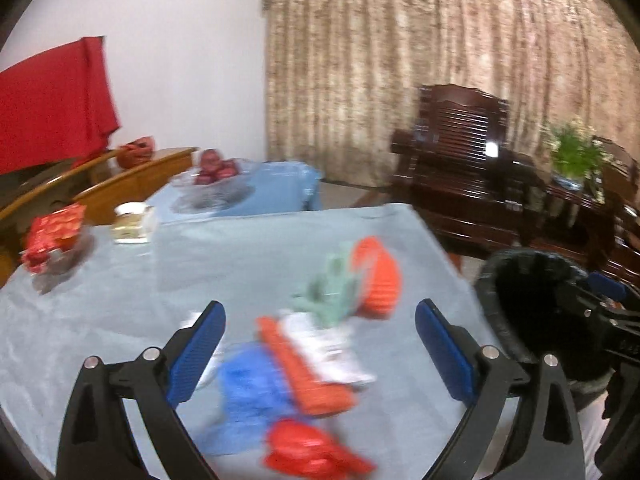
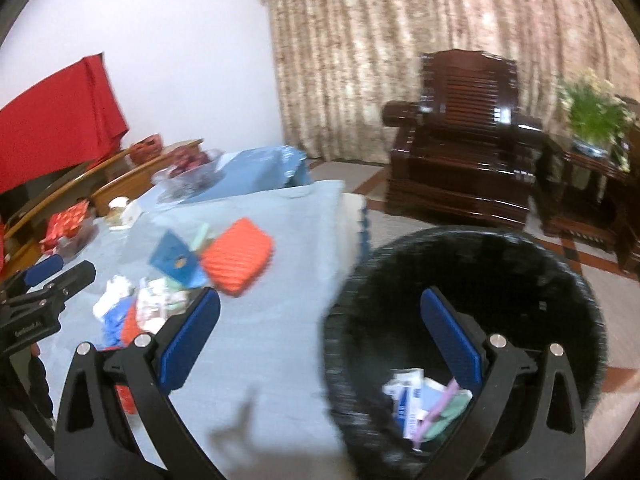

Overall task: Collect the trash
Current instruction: 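Grasp the white crumpled tissue with the left tool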

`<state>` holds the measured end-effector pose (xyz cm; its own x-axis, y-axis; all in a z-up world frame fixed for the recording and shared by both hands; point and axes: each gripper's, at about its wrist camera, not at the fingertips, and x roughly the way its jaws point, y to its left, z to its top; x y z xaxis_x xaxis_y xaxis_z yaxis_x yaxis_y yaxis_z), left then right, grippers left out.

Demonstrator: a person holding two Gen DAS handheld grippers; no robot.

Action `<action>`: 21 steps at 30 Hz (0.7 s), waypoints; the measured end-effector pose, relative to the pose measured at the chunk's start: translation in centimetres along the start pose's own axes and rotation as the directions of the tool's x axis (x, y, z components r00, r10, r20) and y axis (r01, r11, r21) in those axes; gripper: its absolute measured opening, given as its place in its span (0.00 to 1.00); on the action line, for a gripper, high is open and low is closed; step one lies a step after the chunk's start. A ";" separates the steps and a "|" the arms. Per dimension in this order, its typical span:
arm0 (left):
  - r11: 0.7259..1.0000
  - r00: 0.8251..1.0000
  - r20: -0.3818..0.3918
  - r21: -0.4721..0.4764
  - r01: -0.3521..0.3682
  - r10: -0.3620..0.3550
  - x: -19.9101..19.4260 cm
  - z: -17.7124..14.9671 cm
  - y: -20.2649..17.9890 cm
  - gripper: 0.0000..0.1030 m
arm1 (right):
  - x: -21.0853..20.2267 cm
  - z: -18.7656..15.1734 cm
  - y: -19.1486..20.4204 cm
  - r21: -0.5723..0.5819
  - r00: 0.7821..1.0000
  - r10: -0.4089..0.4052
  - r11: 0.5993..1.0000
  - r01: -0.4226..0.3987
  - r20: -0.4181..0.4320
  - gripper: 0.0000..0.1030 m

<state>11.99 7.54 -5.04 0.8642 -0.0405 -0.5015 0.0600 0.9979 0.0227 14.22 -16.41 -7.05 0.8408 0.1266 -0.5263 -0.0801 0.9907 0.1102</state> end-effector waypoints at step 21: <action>0.980 0.976 -0.150 -0.096 -0.175 0.160 7.2 -5.5 13.3 0.89 | 8.3 -2.0 11.1 -0.115 0.993 0.084 0.989 -0.093 -0.083 0.94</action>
<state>16.31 20.79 -13.10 0.7777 0.1274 -0.6155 -0.1408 0.9897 0.0269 19.19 -4.23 -11.88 0.7836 0.2130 -0.5837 -0.2195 0.9737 0.0608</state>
